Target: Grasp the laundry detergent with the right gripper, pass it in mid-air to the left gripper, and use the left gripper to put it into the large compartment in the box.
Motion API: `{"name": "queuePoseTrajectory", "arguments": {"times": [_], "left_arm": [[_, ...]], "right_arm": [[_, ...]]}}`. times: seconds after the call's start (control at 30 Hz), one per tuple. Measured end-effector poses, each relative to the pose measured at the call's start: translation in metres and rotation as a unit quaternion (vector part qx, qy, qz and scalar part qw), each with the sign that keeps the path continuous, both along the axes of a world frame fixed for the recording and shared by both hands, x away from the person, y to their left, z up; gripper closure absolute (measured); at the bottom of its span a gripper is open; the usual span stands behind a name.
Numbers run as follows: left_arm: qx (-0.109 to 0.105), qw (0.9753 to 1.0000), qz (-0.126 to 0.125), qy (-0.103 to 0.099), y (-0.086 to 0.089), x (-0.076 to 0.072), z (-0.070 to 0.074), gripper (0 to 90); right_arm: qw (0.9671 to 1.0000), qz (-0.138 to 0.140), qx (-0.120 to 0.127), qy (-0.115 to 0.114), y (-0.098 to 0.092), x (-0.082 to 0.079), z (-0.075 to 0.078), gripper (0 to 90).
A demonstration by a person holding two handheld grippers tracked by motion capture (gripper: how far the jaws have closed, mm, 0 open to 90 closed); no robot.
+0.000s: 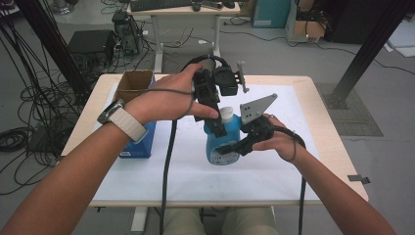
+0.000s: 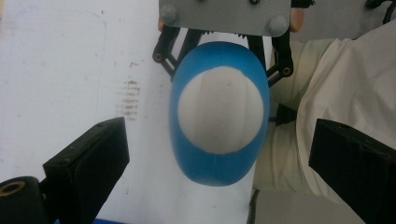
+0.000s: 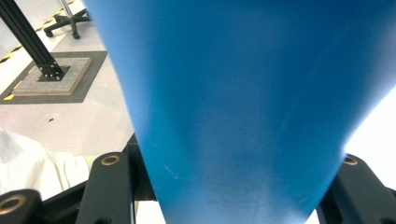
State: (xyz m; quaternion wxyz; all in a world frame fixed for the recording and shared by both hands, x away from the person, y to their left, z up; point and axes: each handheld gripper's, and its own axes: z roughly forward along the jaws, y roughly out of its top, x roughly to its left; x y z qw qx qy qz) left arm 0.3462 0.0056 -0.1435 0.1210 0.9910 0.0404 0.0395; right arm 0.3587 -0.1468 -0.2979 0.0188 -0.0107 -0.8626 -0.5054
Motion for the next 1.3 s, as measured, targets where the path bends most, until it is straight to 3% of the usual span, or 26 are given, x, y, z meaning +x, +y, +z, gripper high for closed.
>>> {"name": "queuePoseTrajectory", "arguments": {"times": [0.03, 1.3], "left_arm": [[0.0, 1.0, 0.001, 0.0, -0.0004, 0.0001, -0.0006, 5.9], [-0.002, 1.0, 0.004, -0.006, -0.0026, 0.0007, -0.0036, 6.0]], "right_arm": [[0.9999, -0.004, -0.003, 0.009, 0.0, -0.0013, 0.0004, 43.0], [1.0, -0.006, -0.005, 0.006, -0.0019, -0.0036, 0.0018, 43.0]]}}
